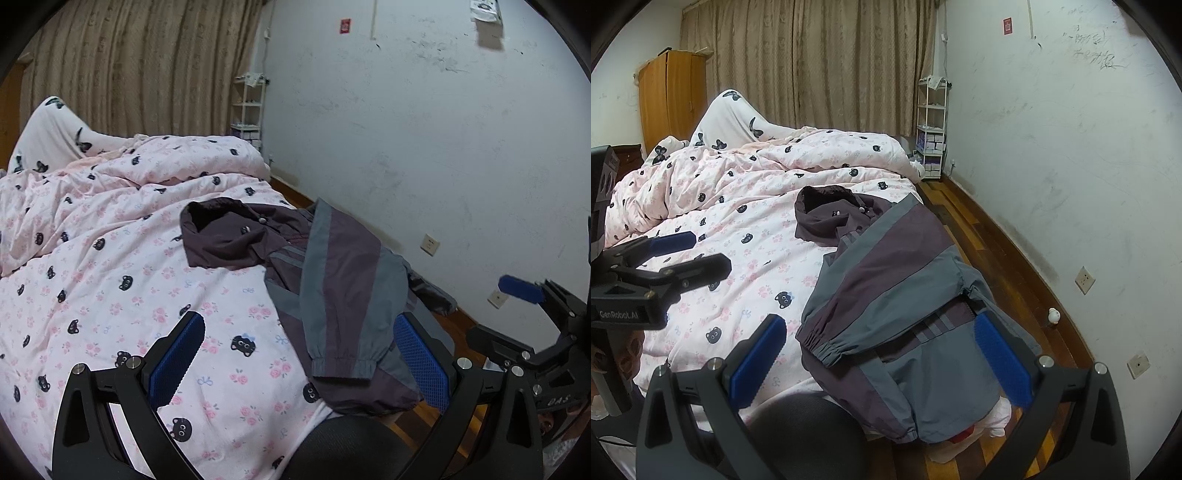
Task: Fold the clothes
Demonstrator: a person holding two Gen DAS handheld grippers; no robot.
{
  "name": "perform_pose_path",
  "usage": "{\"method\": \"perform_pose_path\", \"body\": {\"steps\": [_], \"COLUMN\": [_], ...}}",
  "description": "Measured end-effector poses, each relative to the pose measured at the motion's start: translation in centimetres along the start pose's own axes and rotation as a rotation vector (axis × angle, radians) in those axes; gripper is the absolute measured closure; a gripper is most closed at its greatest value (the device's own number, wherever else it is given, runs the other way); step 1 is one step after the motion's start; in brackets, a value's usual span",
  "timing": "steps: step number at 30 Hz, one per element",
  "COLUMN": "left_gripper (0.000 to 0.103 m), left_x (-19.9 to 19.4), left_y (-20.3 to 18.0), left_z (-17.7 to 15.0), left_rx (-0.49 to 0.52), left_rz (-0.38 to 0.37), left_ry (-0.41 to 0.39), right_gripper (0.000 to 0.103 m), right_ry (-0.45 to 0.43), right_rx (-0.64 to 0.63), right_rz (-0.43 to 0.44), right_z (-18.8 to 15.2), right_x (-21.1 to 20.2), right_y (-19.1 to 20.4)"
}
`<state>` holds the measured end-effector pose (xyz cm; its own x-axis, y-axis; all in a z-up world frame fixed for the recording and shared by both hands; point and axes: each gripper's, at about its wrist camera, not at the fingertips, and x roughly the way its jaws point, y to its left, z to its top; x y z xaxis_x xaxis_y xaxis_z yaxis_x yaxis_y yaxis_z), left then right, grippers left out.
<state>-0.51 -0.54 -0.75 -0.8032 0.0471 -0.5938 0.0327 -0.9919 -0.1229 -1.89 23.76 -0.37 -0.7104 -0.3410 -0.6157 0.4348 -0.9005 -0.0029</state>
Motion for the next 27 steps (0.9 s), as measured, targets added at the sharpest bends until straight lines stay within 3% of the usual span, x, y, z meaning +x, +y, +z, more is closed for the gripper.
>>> {"method": "perform_pose_path", "body": {"steps": [14,20,27], "left_gripper": [0.002,0.002,0.002], "left_x": [0.3,0.7,1.0], "left_y": [0.8,1.6,2.3], "left_z": [-0.5,-1.2,-2.3], "left_rx": [-0.006,-0.011,0.003], "left_rz": [0.001,0.007,0.025], "left_ry": [-0.033,-0.01,0.026], "right_gripper": [0.0,0.0,0.001], "right_ry": [0.025,0.055,0.1], "right_rx": [0.003,-0.001,-0.143], "right_rz": [0.014,0.042,0.044], "right_z": [-0.3,-1.5,-4.1], "right_x": [1.5,3.6,7.3], "right_y": [0.2,0.8,4.5]}}
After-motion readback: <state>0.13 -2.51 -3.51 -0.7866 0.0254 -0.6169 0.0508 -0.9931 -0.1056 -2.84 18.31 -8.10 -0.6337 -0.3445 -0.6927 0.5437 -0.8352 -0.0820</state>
